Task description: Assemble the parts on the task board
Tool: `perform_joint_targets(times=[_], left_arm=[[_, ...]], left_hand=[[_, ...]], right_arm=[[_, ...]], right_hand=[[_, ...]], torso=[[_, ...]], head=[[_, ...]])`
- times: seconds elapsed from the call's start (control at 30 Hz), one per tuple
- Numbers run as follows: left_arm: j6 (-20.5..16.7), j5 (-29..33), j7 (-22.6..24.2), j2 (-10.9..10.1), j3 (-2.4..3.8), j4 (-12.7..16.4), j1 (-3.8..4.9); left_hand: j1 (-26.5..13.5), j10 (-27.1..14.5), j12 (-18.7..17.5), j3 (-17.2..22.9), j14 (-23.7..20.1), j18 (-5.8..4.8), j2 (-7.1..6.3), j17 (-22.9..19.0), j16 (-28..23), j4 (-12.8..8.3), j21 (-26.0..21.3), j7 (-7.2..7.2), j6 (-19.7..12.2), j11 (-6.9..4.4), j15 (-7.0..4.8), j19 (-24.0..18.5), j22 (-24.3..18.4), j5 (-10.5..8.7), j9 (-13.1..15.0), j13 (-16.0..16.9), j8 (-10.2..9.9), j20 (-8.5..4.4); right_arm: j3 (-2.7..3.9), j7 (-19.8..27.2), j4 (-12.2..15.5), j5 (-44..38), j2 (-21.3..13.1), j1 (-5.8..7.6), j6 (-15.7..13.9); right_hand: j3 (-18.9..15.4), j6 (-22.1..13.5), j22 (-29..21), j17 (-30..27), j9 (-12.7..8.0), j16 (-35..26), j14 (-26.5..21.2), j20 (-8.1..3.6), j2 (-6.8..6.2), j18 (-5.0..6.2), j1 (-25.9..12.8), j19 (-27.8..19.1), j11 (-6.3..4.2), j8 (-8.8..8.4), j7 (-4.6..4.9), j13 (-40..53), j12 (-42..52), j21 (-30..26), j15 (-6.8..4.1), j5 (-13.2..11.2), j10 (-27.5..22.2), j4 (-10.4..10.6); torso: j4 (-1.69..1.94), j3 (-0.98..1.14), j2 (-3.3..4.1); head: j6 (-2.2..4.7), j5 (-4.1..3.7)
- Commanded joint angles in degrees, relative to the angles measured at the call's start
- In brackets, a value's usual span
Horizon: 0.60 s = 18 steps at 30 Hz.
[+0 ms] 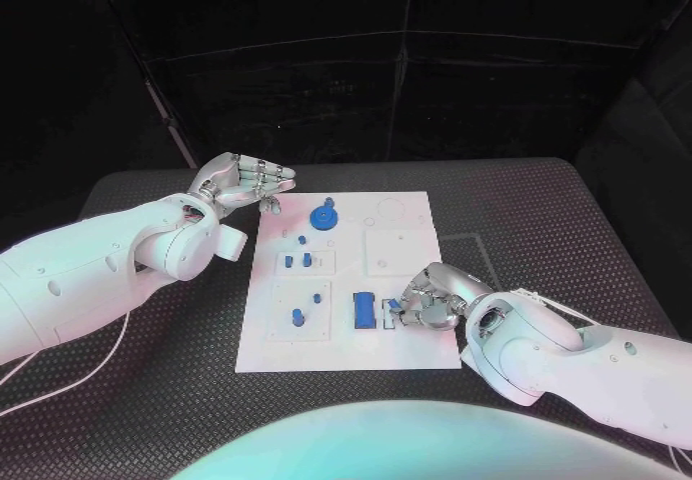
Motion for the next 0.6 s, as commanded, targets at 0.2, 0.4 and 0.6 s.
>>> perform_joint_targets(times=[0.2,0.4,0.6], left_arm=[[0.3,0.2,0.2,-0.1,0.06,0.3,0.1],[0.4,0.2,0.1,-0.2,0.06,0.4,0.1],[0.4,0.2,0.1,-0.2,0.06,0.4,0.1]], left_hand=[[0.6,-0.4,0.2,0.1,-0.2,0.75,0.21,0.0,-0.1,-0.1,-0.2,0.17,0.1,0.03,-0.01,0.4,-0.1,0.09,0.0,-0.1,-0.3,-0.07],[0.6,-0.4,0.2,0.1,-0.2,0.75,0.21,0.0,-0.1,-0.1,-0.2,0.17,0.1,0.03,-0.01,0.4,-0.1,0.09,0.0,-0.1,-0.3,-0.07],[0.6,-0.4,0.2,0.1,-0.2,0.75,0.21,0.0,-0.1,-0.1,-0.2,0.17,0.1,0.03,-0.01,0.4,-0.1,0.09,0.0,-0.1,-0.3,-0.07]], right_arm=[[0.02,-0.5,-0.8,3.0,1.2,0.07,1.9],[0.02,-1.4,-1.6,2.7,1.6,0.07,1.5],[0.03,-1.7,-1.8,2.1,2.3,0.07,1.1]], right_hand=[[-1.3,0.6,0.6,6.4,0.2,0.4,4.2,-0.23,0.09,0.34,-3.2,0.7,-0.16,0.17,-0.02,0.5,0.7,0.5,-0.47,0.0,0.7,0.0],[-1.8,0.8,0.8,6.6,0.3,0.5,4.3,-0.28,0.13,0.31,-4.2,0.8,-0.22,0.25,-0.1,0.6,0.9,0.6,-0.52,0.0,0.9,0.0],[-2.4,1.0,0.8,6.6,0.5,0.5,4.3,-0.33,0.36,0.3,-5.3,0.9,-0.29,0.34,-0.19,0.7,1.0,0.6,-0.57,0.0,0.9,0.0]], torso=[[-0.14,0.04,0.02],[-0.12,0.03,-0.02],[-0.13,0.08,-0.01]], head=[[0.0,0.22],[0.0,0.18],[0.0,0.23]])
